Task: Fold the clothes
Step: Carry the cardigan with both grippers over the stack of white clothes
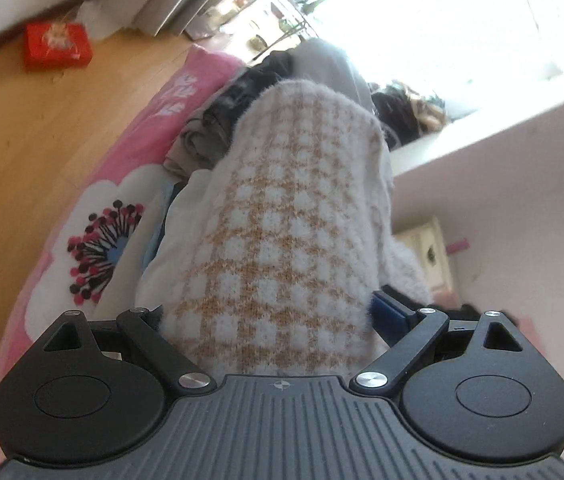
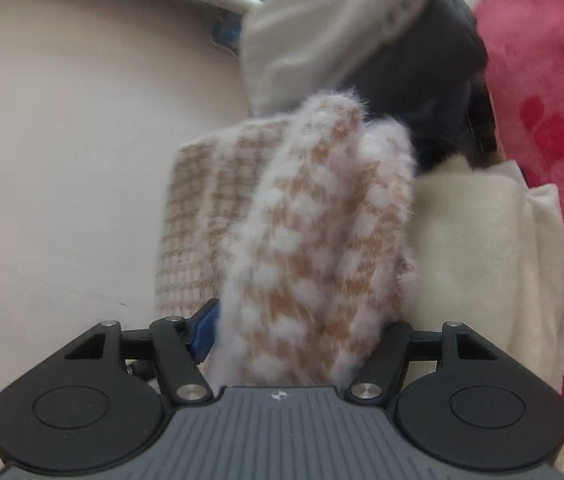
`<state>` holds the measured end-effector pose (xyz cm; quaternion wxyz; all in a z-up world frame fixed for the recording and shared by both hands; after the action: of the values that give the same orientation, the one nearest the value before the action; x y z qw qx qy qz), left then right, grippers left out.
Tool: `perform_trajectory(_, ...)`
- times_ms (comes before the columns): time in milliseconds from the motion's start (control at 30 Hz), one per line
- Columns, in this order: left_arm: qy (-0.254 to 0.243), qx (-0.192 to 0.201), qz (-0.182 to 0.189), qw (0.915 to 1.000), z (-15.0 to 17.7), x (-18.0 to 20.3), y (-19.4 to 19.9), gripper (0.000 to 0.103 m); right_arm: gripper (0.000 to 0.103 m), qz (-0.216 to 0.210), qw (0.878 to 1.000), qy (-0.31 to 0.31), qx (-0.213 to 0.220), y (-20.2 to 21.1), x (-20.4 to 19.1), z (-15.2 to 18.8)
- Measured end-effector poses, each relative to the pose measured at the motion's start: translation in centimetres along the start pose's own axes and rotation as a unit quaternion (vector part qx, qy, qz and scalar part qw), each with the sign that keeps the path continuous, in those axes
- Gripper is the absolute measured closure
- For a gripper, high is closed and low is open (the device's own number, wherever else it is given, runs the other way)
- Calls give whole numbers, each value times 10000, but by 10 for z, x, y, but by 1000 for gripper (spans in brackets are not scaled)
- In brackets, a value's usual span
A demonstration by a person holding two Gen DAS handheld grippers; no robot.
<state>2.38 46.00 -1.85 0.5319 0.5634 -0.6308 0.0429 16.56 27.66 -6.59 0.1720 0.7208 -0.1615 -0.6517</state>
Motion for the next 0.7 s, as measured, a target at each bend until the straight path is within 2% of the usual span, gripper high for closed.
perform_trajectory(67,25,-22,28,10000,-1,3,5,11,34,-105,9998,-46,-142,-3,-4,-1)
perform_trajectory(200,-277,-66,-20,9996,-6,20,14,11,34,-155,9993,-150,-304,4,-17,-4)
perform_trajectory(367,-352,14,260,9990,-11,49,28,11,34,-329,9985,-308,-312,30,-34,-3)
perform_trajectory(567,-405,-58,680,9968,-11,82,35,11,34,-407,9989,116,-223,79,-73,5)
perform_trajectory(700,-365,-141,844,9957,-5,83,22,11,34,-255,9989,261,-280,91,-73,-1)
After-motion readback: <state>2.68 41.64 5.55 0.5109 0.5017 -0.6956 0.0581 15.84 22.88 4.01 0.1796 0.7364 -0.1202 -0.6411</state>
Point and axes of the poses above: each gripper's, at about its wrist camera, not at the fingertips, and y roughly against the way its jaws point, x to its right, z to its underside, the point moved 9 cm from there along -y, roughly the way its jaws point, and after that the axes turned 8 degrees about -y, right-handed, at the moved point
